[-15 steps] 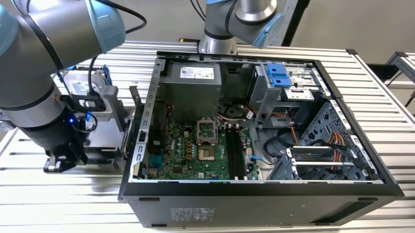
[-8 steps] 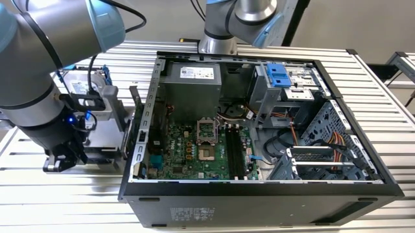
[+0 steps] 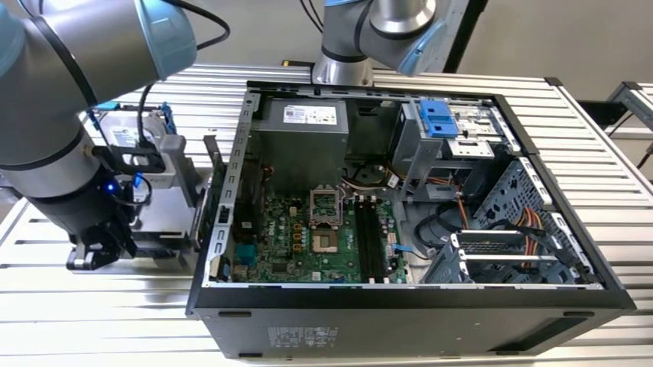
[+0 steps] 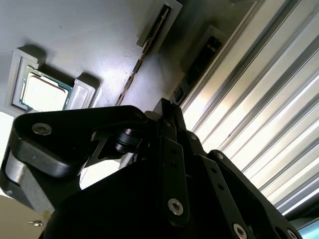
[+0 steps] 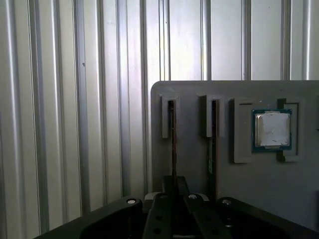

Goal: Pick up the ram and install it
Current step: 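Pick up the ram and move it above insertion slot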

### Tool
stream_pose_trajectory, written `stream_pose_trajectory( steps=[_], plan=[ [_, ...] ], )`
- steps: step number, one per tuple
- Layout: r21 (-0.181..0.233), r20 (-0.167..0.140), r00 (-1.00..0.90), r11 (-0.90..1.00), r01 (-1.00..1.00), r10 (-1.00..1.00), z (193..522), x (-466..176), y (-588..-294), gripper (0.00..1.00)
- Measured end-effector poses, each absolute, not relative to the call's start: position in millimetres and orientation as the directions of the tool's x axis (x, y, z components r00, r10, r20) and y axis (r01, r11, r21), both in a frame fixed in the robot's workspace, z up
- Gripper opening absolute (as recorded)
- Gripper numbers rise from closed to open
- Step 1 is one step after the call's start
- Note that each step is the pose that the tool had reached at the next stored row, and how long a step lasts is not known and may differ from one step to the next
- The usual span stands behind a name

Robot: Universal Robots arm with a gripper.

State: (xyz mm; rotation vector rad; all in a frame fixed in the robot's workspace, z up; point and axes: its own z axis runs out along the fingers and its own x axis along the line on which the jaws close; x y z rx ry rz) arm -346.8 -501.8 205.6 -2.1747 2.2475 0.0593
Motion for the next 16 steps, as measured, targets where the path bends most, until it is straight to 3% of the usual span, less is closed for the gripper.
stream_pose_trajectory(
  steps=[16],
  plan=[
    [0.018, -0.036, -0.033, 0.033, -0.999, -0.999, 215.3, -346.8, -501.8, 0.0]
  ],
)
